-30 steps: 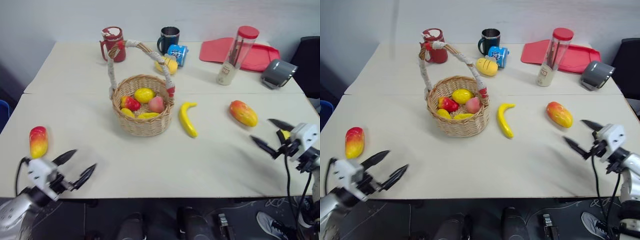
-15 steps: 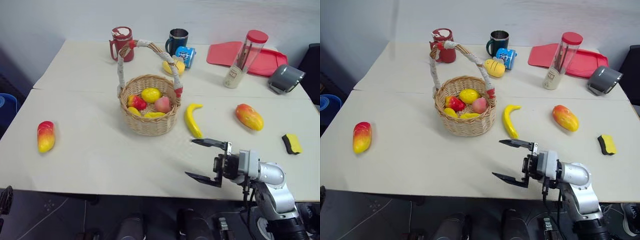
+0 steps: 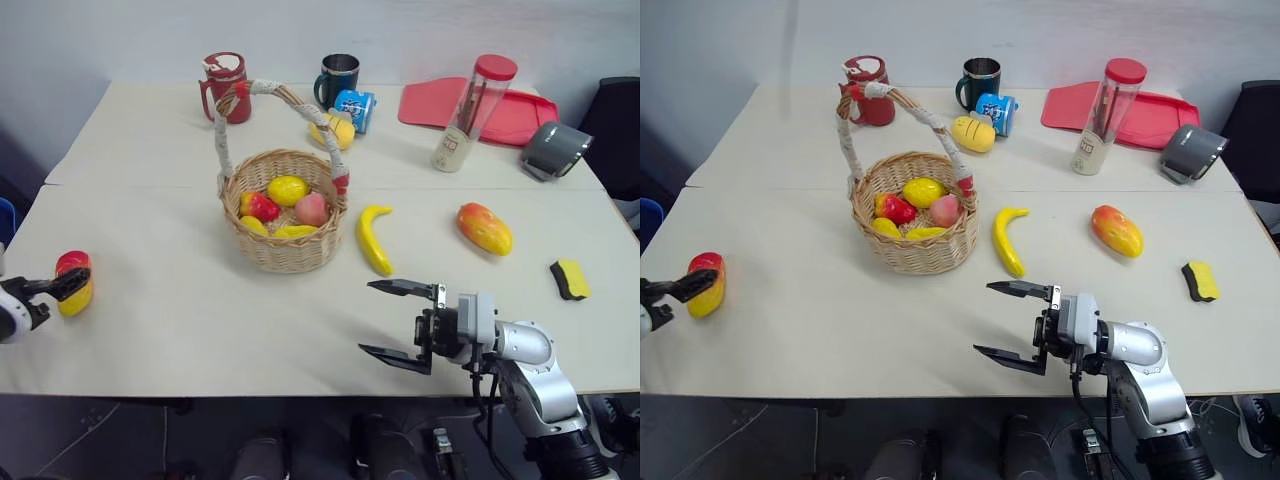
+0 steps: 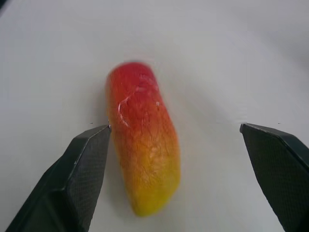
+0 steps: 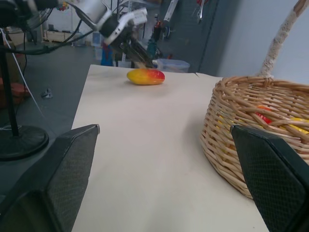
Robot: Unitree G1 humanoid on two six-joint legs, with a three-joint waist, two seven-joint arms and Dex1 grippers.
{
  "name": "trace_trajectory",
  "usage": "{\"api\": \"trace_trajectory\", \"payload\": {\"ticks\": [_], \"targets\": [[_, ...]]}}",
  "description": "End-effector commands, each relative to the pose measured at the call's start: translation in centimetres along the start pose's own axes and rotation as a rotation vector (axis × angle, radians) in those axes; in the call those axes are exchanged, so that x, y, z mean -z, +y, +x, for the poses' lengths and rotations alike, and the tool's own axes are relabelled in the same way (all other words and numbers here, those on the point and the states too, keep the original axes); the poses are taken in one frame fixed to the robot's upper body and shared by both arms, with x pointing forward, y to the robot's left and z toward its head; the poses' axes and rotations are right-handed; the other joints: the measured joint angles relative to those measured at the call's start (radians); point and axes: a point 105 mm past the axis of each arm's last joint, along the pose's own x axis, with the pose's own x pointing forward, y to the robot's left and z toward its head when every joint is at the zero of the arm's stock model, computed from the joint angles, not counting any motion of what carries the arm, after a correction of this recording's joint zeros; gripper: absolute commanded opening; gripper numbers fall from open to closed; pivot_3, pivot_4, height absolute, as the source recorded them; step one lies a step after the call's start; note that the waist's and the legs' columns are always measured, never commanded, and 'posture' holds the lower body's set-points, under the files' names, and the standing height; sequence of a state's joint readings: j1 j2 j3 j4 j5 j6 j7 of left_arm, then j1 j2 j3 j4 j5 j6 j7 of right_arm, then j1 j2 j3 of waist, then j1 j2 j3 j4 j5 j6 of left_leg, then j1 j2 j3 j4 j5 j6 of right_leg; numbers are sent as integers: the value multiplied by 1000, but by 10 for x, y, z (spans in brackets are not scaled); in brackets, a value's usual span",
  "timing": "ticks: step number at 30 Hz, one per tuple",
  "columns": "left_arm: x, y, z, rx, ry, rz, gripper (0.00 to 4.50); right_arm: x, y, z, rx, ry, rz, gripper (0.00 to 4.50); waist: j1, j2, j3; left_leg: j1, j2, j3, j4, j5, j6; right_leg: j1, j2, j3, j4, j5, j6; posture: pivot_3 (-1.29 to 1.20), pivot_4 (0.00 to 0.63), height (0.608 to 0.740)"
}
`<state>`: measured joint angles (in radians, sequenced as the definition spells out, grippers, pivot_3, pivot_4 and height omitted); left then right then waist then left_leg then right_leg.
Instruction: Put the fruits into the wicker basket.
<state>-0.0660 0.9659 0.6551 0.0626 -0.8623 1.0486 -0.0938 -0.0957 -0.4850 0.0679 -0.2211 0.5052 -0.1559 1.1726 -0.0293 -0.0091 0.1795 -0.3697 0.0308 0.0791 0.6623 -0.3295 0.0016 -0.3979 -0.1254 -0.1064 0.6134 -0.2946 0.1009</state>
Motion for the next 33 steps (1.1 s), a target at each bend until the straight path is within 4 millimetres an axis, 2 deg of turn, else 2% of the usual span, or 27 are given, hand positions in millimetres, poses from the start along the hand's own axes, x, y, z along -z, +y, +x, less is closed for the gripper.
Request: {"api": "trace_trajectory", "payload": {"ticks": [1, 6, 9, 14, 16, 17, 18, 20, 22, 23, 27, 29, 33], "targets": [[-2, 12, 7, -68, 47, 9, 4500, -5, -5, -1, 31, -6, -39, 4476, -2, -2, 0, 0, 0, 2, 0, 0, 0, 0, 1, 0, 1, 0, 0, 0, 150, 740], [7, -3, 23, 6, 92, 1, 4500, -4, -14, -3, 96, 2, -46, 4476, 3, -3, 0, 0, -1, 3, 2, 0, 1, -1, -4, 0, 2, 0, 1, 0, 150, 740], [3, -8, 31, 34, 46, 17, 3910, -4, -13, -2, 95, 2, -48, 4500, 6, -3, 0, 1, -1, 3, 2, 0, 1, -1, -6, 0, 4, 0, 1, 0, 150, 740], [-10, -17, 28, 122, -71, 113, 2327, -4, -14, -5, 123, 20, -56, 4500, 5, -3, 0, 1, 0, 4, 2, 0, 1, -3, -6, 1, 5, 0, 1, 0, 150, 740], [-27, -38, 14, 293, -237, 260, 1972, -6, -13, -11, 155, 28, -61, 4500, 5, -3, 0, 0, 0, 6, 2, 0, 1, -5, -7, 1, 5, 0, 1, 0, 150, 740], [-32, -53, 2, 404, -305, 328, 1972, -8, -12, -13, 168, 25, -68, 4500, 5, -3, 0, 0, 0, 7, 2, 0, 1, -7, -8, 1, 6, 0, 1, 0, 150, 740], [-32, -77, -19, 584, -356, 415, 1972, -12, -12, -16, 198, 20, -76, 4500, 5, -4, -1, -1, 0, 10, 2, 0, 1, -9, -8, 1, 6, 0, 1, 0, 150, 740], [-28, -106, -46, 782, -364, 489, 1972, -16, -16, -25, 281, 33, -100, 4500, 4, -4, -1, -2, 0, 14, 2, -1, 2, -11, -9, 1, 6, 0, 1, 0, 150, 740], [-25, -125, -54, 881, -337, 547, 1972, -16, -20, -37, 367, 63, -122, 4500, 6, -4, -1, -2, 0, 15, 3, -1, 3, -11, -8, 1, 6, 0, 1, 0, 150, 740], [-23, -132, -56, 911, -320, 569, 1972, -16, -21, -40, 392, 74, -129, 4500, 8, -4, -1, -1, 0, 15, 3, -1, 3, -11, -9, 1, 6, 0, 1, 0, 150, 740], [-34, -201, -49, 1098, -361, 630, 1972, -13, -35, -63, 573, 115, -177, 4500, 33, -2, 0, 2, -2, 15, 3, 0, 3, -10, -6, 2, 8, 1, 0, 0, 150, 740], [-36, -224, -36, 1123, -320, 624, 1972, -13, -35, -65, 587, 119, -189, 4500, 42, -2, 0, 2, -3, 14, 4, 2, 4, -10, -6, 2, 9, 3, 0, 0, 150, 740], [-38, -245, -10, 1099, -254, 614, 1972, -13, -35, -65, 606, 116, -193, 4500, 33, -2, 0, 1, -3, 18, 4, 3, 5, -11, -3, 4, 12, 4, 1, 0, 150, 740]]}}
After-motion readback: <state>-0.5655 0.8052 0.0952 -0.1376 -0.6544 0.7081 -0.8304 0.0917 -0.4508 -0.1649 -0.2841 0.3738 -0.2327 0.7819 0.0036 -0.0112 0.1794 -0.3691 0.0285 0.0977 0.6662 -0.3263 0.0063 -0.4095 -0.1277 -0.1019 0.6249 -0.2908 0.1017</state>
